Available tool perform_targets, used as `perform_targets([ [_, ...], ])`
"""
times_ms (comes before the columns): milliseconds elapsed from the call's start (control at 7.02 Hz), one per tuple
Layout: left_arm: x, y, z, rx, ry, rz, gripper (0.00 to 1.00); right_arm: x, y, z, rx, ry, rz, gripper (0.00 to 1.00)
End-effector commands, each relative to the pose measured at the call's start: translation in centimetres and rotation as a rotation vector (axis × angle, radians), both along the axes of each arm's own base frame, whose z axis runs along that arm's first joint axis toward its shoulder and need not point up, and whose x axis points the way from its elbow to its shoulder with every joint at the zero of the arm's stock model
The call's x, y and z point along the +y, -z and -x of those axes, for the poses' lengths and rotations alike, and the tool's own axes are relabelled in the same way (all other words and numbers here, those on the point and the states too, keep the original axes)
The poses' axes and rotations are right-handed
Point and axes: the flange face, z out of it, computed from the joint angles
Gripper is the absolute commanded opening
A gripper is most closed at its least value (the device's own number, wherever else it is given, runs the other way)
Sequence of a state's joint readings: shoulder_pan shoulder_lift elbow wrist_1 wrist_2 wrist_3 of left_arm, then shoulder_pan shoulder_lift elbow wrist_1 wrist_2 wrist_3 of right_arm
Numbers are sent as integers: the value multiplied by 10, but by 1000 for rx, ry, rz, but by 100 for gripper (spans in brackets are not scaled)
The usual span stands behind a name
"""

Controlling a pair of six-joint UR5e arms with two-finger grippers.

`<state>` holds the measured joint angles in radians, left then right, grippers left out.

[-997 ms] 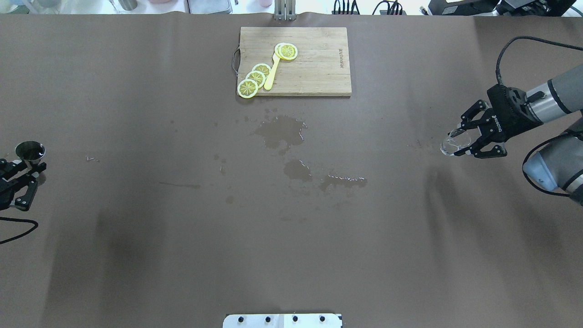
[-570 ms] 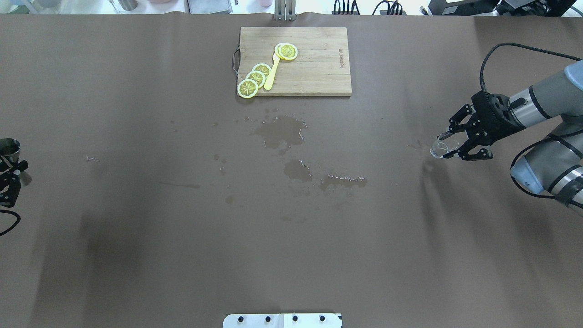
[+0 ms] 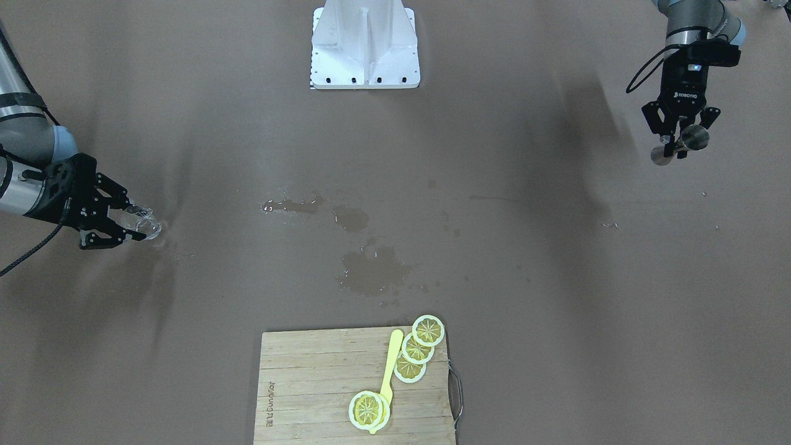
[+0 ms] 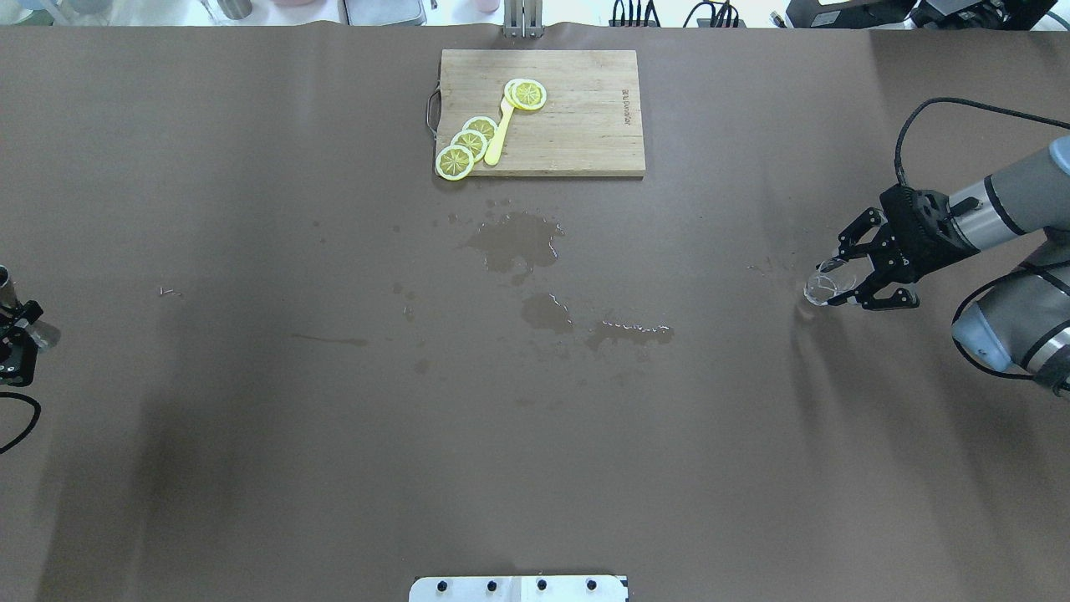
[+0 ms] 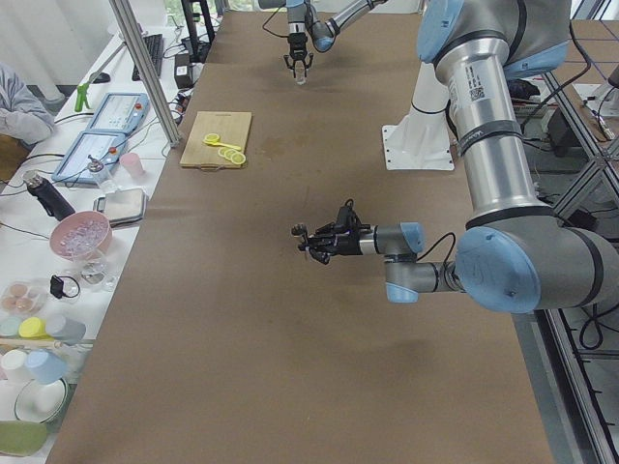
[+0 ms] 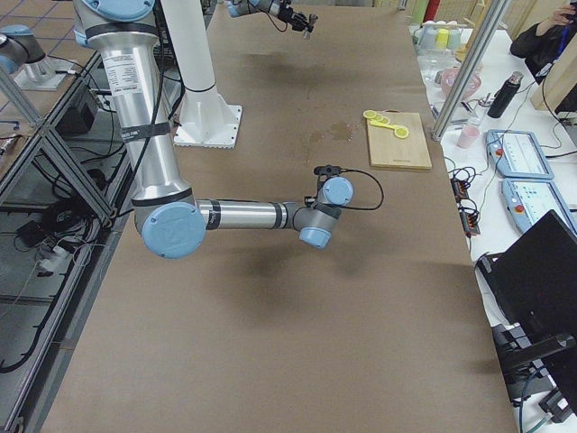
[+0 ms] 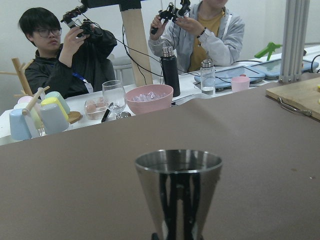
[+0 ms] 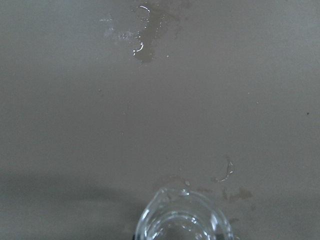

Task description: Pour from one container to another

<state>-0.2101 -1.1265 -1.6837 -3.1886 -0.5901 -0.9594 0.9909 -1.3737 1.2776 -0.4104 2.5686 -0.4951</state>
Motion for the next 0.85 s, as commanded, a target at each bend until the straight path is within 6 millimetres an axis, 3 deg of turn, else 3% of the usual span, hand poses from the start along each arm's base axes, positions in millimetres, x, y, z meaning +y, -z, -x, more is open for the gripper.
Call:
perform_targets([
  [0,17,-14,-22,61,116,34,0,5,-7,-3,6,-1,10,0],
  [285,17,-31,-39,72,228,72,0,7,-9,-4,8,0,17,6],
  [570,15,-48,-47,62,293,86,0,9,-10,-6,3,-1,11,27],
  [712,14,-57,-51,31,299,86,0,11,-14,-7,5,0,15,48],
])
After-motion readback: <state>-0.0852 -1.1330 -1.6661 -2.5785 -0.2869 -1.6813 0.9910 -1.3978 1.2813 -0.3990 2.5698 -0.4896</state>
